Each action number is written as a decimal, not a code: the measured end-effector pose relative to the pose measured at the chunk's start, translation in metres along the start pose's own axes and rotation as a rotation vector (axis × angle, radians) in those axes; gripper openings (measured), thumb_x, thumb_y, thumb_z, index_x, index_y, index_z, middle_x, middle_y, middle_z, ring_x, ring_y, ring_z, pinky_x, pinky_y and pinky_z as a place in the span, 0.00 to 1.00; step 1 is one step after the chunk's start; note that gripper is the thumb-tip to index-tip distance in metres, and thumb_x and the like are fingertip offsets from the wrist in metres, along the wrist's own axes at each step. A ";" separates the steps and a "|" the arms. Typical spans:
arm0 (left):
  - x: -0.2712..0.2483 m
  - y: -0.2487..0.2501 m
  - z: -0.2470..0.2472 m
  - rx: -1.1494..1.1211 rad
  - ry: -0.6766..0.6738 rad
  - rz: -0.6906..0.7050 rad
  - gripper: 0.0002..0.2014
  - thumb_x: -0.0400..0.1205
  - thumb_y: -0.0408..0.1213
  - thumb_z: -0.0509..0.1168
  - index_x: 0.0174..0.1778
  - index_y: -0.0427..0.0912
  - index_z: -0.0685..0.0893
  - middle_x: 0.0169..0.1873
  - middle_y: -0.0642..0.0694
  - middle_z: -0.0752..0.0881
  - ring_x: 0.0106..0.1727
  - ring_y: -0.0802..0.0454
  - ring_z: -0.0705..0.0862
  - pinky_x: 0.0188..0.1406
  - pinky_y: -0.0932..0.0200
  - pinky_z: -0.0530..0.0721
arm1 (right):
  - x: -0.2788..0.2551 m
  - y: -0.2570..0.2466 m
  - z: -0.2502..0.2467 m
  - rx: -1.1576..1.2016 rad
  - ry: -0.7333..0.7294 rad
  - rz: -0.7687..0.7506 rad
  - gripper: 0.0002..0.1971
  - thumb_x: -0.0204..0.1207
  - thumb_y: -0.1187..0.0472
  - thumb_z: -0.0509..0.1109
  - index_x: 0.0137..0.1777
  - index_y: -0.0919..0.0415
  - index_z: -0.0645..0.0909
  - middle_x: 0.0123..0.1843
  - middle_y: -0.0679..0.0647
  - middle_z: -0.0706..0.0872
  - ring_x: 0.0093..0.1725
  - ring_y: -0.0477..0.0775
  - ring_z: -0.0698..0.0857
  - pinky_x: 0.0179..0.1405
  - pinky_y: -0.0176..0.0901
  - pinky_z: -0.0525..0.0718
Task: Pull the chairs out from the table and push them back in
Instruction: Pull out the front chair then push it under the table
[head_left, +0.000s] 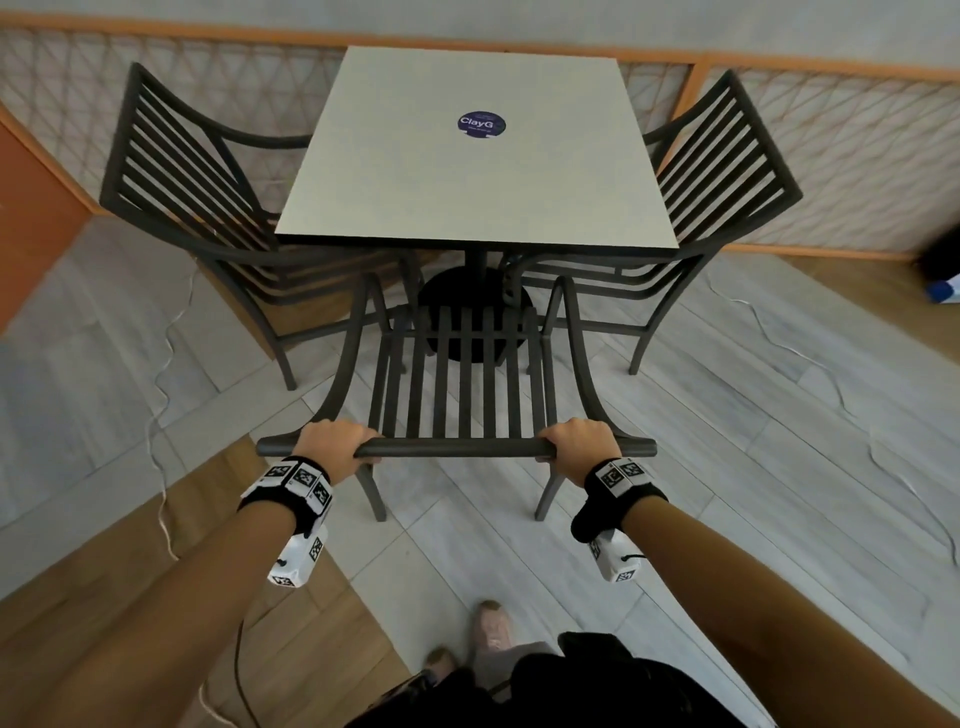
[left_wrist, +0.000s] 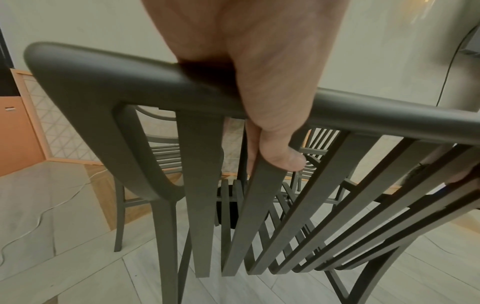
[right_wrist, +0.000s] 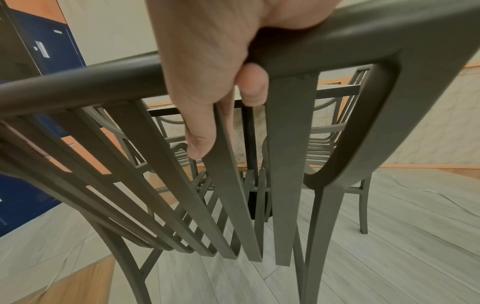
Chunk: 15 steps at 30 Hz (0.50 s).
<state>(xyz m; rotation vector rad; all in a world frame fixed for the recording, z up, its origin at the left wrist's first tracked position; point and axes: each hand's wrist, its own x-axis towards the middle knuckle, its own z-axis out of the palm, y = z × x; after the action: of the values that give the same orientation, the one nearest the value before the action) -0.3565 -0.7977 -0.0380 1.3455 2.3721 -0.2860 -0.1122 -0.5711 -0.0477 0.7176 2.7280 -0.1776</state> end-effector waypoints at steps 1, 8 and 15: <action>0.004 -0.001 0.000 -0.005 0.001 -0.005 0.10 0.82 0.51 0.62 0.56 0.60 0.85 0.45 0.49 0.91 0.48 0.45 0.88 0.51 0.49 0.86 | 0.004 0.001 -0.001 0.000 0.004 0.001 0.10 0.80 0.49 0.65 0.57 0.46 0.84 0.46 0.50 0.90 0.48 0.55 0.88 0.42 0.45 0.80; 0.022 -0.008 -0.010 -0.020 0.016 -0.042 0.09 0.81 0.51 0.63 0.53 0.58 0.86 0.44 0.51 0.89 0.48 0.46 0.88 0.50 0.51 0.84 | 0.027 0.001 -0.013 0.010 -0.063 -0.017 0.08 0.79 0.51 0.66 0.55 0.47 0.83 0.42 0.49 0.87 0.45 0.55 0.87 0.45 0.48 0.86; 0.015 -0.005 0.000 -0.070 0.132 -0.109 0.08 0.82 0.47 0.63 0.52 0.55 0.86 0.43 0.51 0.88 0.51 0.47 0.86 0.64 0.47 0.74 | 0.024 -0.006 -0.020 0.042 -0.100 -0.034 0.09 0.79 0.52 0.66 0.55 0.51 0.82 0.40 0.47 0.80 0.46 0.55 0.85 0.41 0.44 0.78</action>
<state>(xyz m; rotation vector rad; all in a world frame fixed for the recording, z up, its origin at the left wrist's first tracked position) -0.3677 -0.7883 -0.0446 1.2408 2.5440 -0.1471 -0.1406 -0.5615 -0.0364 0.6560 2.6496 -0.2721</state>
